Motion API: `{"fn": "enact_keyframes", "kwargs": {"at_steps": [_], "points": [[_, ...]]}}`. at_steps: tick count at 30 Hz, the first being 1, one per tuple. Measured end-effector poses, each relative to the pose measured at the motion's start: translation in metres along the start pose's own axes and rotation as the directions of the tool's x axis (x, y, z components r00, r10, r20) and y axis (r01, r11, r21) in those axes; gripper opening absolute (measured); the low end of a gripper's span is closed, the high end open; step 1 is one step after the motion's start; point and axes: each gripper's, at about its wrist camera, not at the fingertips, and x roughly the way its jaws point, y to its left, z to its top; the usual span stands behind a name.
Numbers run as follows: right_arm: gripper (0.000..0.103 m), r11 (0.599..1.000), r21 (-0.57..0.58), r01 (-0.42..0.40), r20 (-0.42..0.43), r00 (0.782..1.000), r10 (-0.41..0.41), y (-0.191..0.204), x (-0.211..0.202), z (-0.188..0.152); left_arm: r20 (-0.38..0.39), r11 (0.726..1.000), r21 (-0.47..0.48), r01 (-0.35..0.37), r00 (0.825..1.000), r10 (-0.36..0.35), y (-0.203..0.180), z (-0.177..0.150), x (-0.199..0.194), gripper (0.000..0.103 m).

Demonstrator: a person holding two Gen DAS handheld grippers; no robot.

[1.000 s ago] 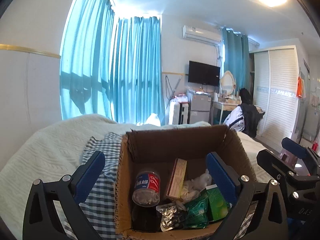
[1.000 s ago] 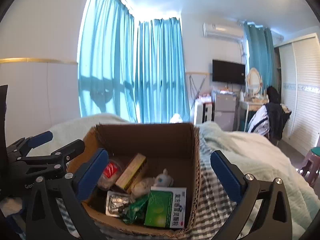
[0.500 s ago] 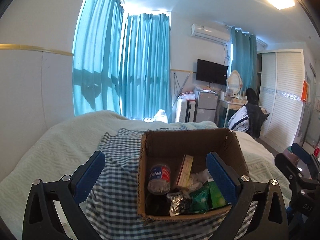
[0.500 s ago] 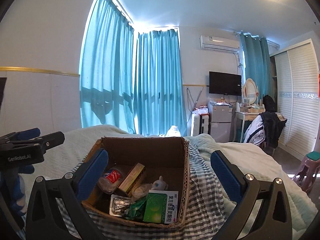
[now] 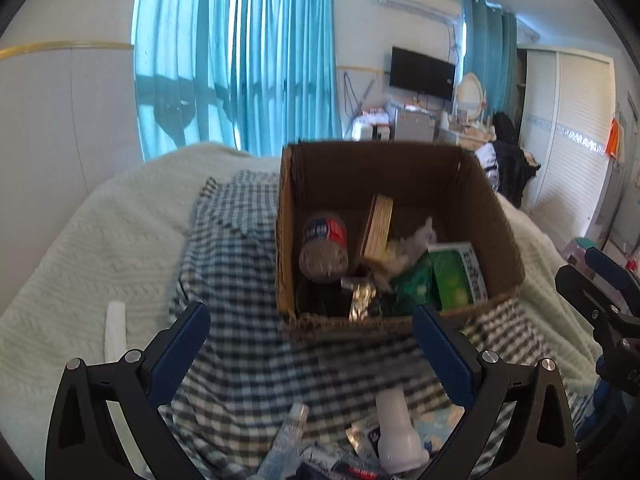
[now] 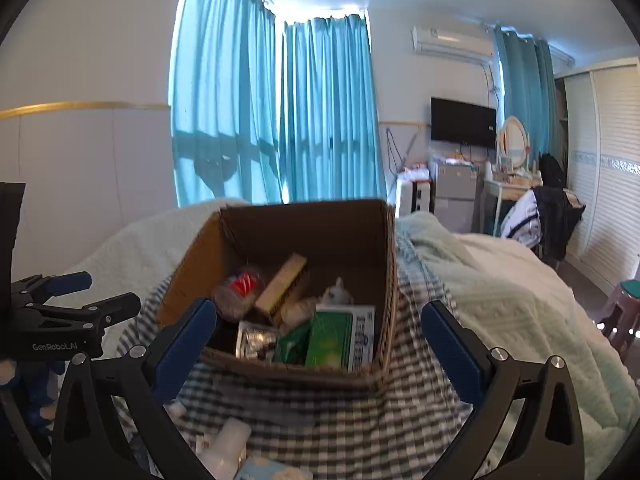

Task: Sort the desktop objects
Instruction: 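Withdraw both open tools from the box back toward the item pile, then grasp the dark printed pouch with the left tool while the right tool grasps a white cylinder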

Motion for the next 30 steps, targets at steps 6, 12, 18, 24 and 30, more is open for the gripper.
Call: {"fn": "enact_keyframes", "kwargs": {"at_steps": [6, 12, 18, 24, 30], "points": [[0.103, 0.994, 0.106, -0.032, -0.253, 0.966, 0.058, -0.006, 0.024, -0.037, -0.209, 0.999, -0.003, 0.038, 0.977, -0.038, -0.007, -0.024, 0.029, 0.103], [0.102, 0.977, 0.207, -0.045, -0.403, 0.907, 0.127, -0.013, 0.038, -0.065, -0.412, 0.997, -0.066, 0.027, 0.910, -0.052, 0.002, -0.049, 0.055, 0.101], [0.094, 0.931, 0.362, -0.044, -0.518, 0.821, 0.240, -0.023, 0.058, -0.095, -0.536, 0.995, -0.087, 0.050, 0.840, -0.089, 0.003, -0.076, 0.068, 0.087], [0.074, 0.911, 0.409, -0.043, -0.597, 0.743, 0.303, -0.019, 0.072, -0.118, -0.648, 0.994, -0.063, 0.088, 0.754, -0.107, -0.008, -0.102, 0.088, 0.074], [0.019, 0.899, 0.432, -0.066, -0.602, 0.722, 0.342, -0.018, 0.075, -0.125, -0.641, 0.989, -0.070, 0.133, 0.753, -0.147, -0.010, -0.107, 0.084, 0.034]]}}
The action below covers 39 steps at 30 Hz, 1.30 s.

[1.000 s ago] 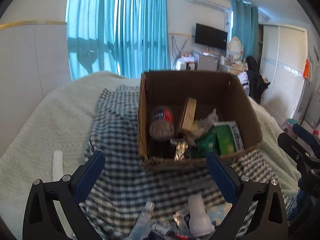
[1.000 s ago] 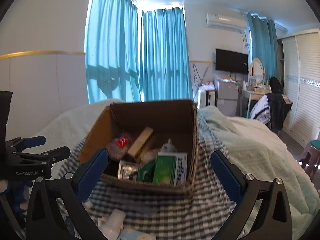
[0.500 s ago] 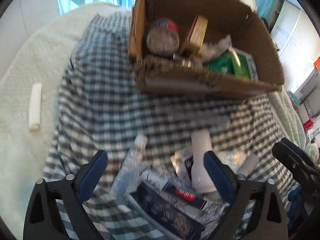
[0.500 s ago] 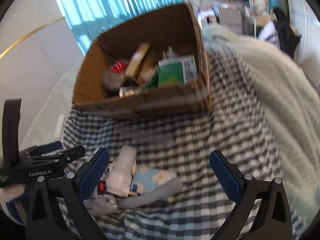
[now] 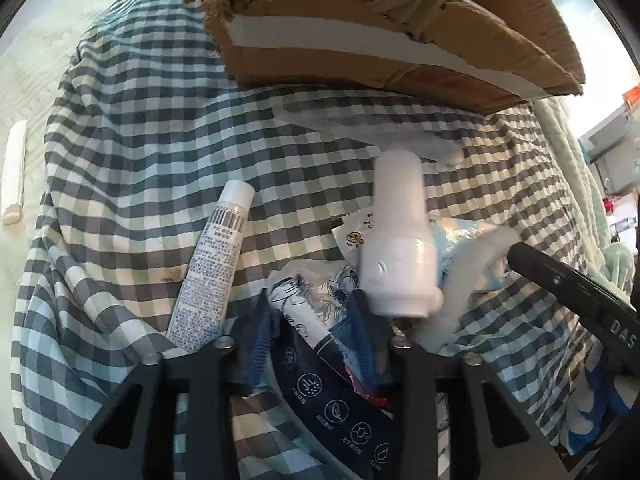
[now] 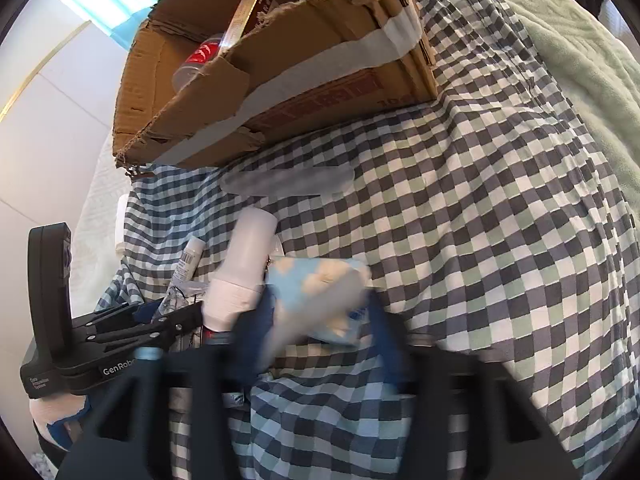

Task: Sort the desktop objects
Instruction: 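Grasp the dark printed pouch with the left tool while the right tool grasps a white cylinder, then carry the pouch and white cylinder up over the cardboard box with both tools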

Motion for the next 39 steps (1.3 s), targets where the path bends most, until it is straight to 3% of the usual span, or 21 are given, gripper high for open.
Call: {"fn": "enact_keyframes", "kwargs": {"at_steps": [2, 4, 10, 13, 15, 16, 17, 20, 24, 25, 27, 29, 34, 39], "points": [[0.006, 1.000, -0.018, -0.014, 0.012, 1.000, 0.014, 0.004, -0.002, 0.000, 0.022, 1.000, 0.014, 0.002, 1.000, -0.002, -0.002, -0.002, -0.004, 0.028], [0.002, 0.999, -0.036, -0.026, 0.030, 0.999, 0.027, 0.007, -0.005, -0.001, 0.075, 1.000, 0.021, 0.004, 0.997, -0.006, -0.003, -0.003, -0.015, 0.022], [0.000, 0.998, -0.041, -0.046, 0.078, 0.996, 0.049, 0.009, -0.013, 0.002, 0.187, 1.000, 0.024, 0.013, 0.982, -0.017, 0.002, 0.000, -0.036, 0.019], [0.001, 0.999, 0.048, -0.015, 0.067, 0.998, 0.012, -0.007, -0.011, 0.009, 0.244, 1.000, 0.018, 0.011, 0.970, -0.015, 0.003, 0.011, -0.047, 0.018], [0.017, 0.993, 0.116, -0.029, 0.031, 0.999, 0.026, -0.022, -0.002, 0.011, 0.283, 1.000, 0.019, 0.021, 0.959, -0.026, 0.004, 0.015, -0.054, 0.018], [0.042, 0.989, 0.140, -0.037, 0.017, 0.999, 0.035, -0.027, 0.002, 0.012, 0.304, 1.000, 0.017, 0.025, 0.952, -0.029, 0.003, 0.017, -0.059, 0.018], [0.053, 0.988, 0.145, -0.046, 0.020, 0.999, 0.044, -0.029, 0.001, 0.013, 0.326, 0.999, 0.017, 0.028, 0.945, -0.032, 0.003, 0.017, -0.063, 0.018], [0.053, 0.993, 0.108, -0.049, 0.041, 0.998, 0.044, -0.020, 0.001, 0.017, 0.403, 0.999, 0.026, 0.026, 0.915, -0.034, 0.003, 0.018, -0.079, 0.018], [0.052, 0.999, 0.038, 0.020, -0.017, 1.000, -0.019, -0.003, 0.028, 0.024, 0.503, 0.999, 0.033, 0.013, 0.864, -0.028, -0.004, 0.019, -0.096, 0.018], [0.051, 0.999, 0.024, 0.036, -0.019, 0.999, -0.035, -0.002, 0.033, 0.024, 0.525, 0.999, 0.033, 0.008, 0.851, -0.024, -0.005, 0.019, -0.101, 0.018], [0.034, 0.999, -0.011, 0.051, -0.004, 0.999, -0.051, 0.005, 0.037, 0.028, 0.560, 1.000, 0.030, -0.002, 0.828, -0.015, -0.006, 0.019, -0.110, 0.018], [0.028, 0.999, -0.029, 0.028, 0.029, 0.999, -0.027, 0.010, 0.032, 0.031, 0.588, 1.000, 0.023, -0.006, 0.809, -0.009, -0.004, 0.021, -0.118, 0.018], [0.024, 0.997, -0.077, 0.027, 0.121, 0.993, -0.018, 0.021, 0.015, 0.036, 0.644, 1.000, 0.003, -0.016, 0.765, 0.011, -0.003, 0.022, -0.135, 0.018], [0.021, 0.990, -0.126, 0.066, 0.248, 0.968, -0.033, 0.032, -0.016, 0.039, 0.699, 0.999, -0.005, -0.046, 0.715, 0.037, -0.003, 0.022, -0.155, 0.018]]}}
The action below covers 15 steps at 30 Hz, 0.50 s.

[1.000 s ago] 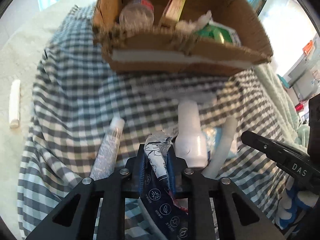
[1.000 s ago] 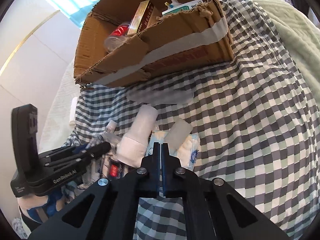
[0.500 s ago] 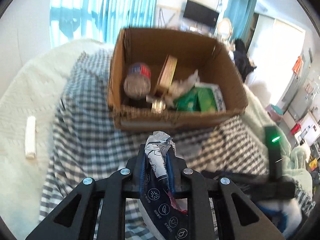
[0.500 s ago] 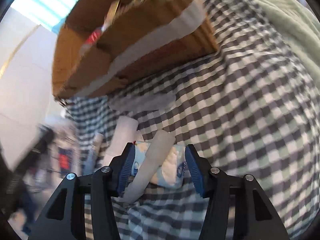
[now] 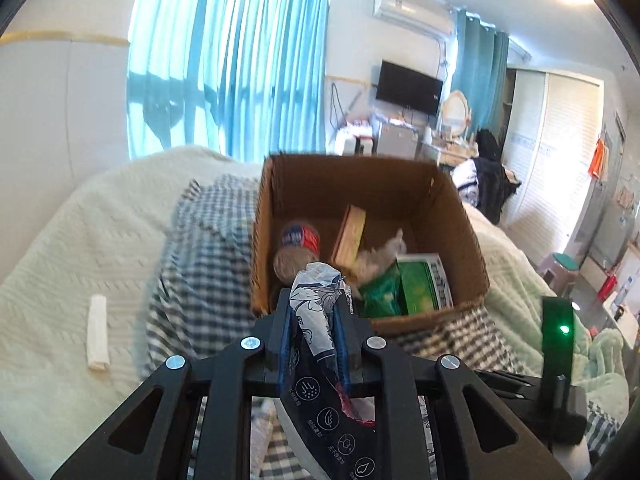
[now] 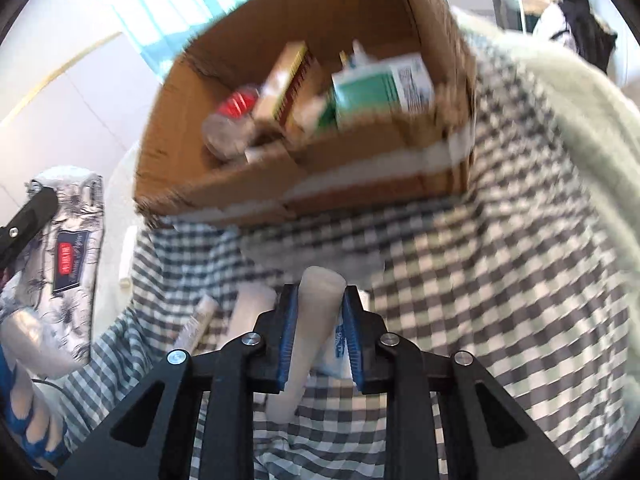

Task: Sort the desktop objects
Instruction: 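Carry the pouch and white cylinder up over the cardboard box with both tools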

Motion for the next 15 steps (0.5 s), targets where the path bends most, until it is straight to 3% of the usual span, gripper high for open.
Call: {"fn": "enact_keyframes", "kwargs": {"at_steps": [7, 12, 15], "points": [[0.020, 0.988, -0.138, 0.065, 0.208, 0.977, -0.036, 0.030, -0.044, 0.009, 0.113, 1.000, 0.015, -0.027, 0.993, 0.026, -0.006, 0.029, -0.024, 0.018], [0.020, 0.977, -0.192, 0.092, 0.337, 0.941, -0.022, 0.047, -0.070, 0.015, 0.182, 0.999, 0.022, -0.042, 0.983, 0.037, -0.010, 0.047, -0.037, 0.018], [0.020, 0.968, -0.228, 0.103, 0.432, 0.902, 0.006, 0.057, -0.096, 0.019, 0.207, 0.998, 0.023, -0.052, 0.977, 0.046, -0.011, 0.053, -0.043, 0.018]]}}
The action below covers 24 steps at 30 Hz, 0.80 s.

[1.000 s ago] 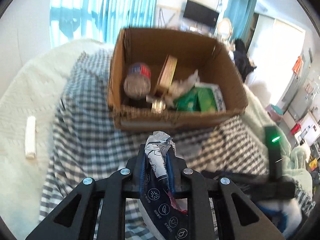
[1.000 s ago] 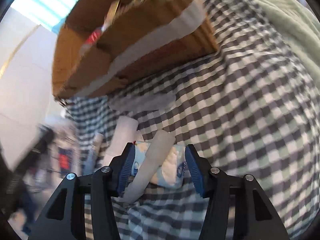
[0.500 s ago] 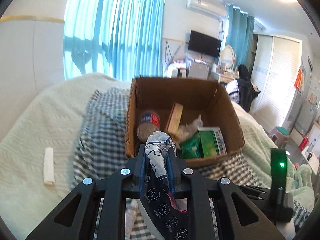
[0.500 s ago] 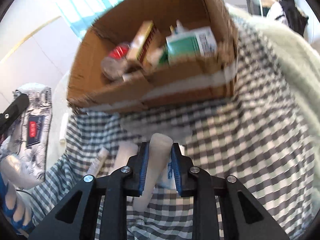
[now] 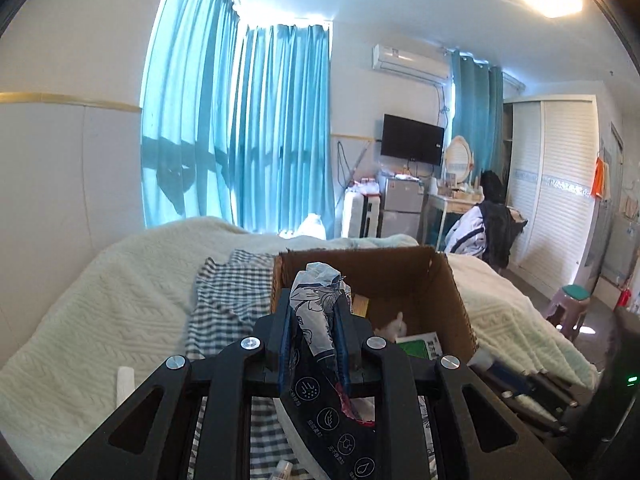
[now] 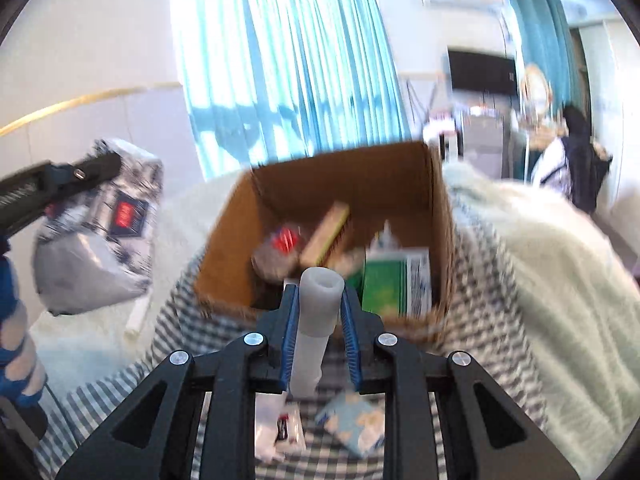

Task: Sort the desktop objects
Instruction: 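Carry the pouch and white cylinder up over the cardboard box with both tools, then lower both tools into the box and open them to drop the items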

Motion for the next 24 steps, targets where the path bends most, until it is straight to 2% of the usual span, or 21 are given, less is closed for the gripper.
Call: {"fn": "enact_keyframes", "kwargs": {"at_steps": [4, 10, 19, 24], "points": [[0.020, 0.997, -0.067, 0.036, 0.136, 0.990, -0.027, 0.011, -0.027, 0.022, 0.042, 1.000, -0.009, -0.008, 0.999, 0.008, 0.000, 0.007, -0.005, 0.018], [0.020, 0.994, -0.083, 0.067, 0.246, 0.968, -0.045, 0.012, -0.043, 0.056, 0.094, 1.000, 0.008, -0.008, 0.996, 0.008, -0.006, 0.021, -0.003, 0.018], [0.020, 0.990, -0.091, 0.110, 0.323, 0.943, -0.075, 0.005, -0.046, 0.086, 0.174, 0.999, 0.040, -0.024, 0.985, 0.017, -0.018, 0.044, 0.010, 0.019], [0.020, 0.987, -0.087, 0.134, 0.341, 0.935, -0.097, 0.000, -0.047, 0.093, 0.190, 0.998, 0.052, -0.028, 0.982, 0.017, -0.021, 0.043, 0.021, 0.019]]}}
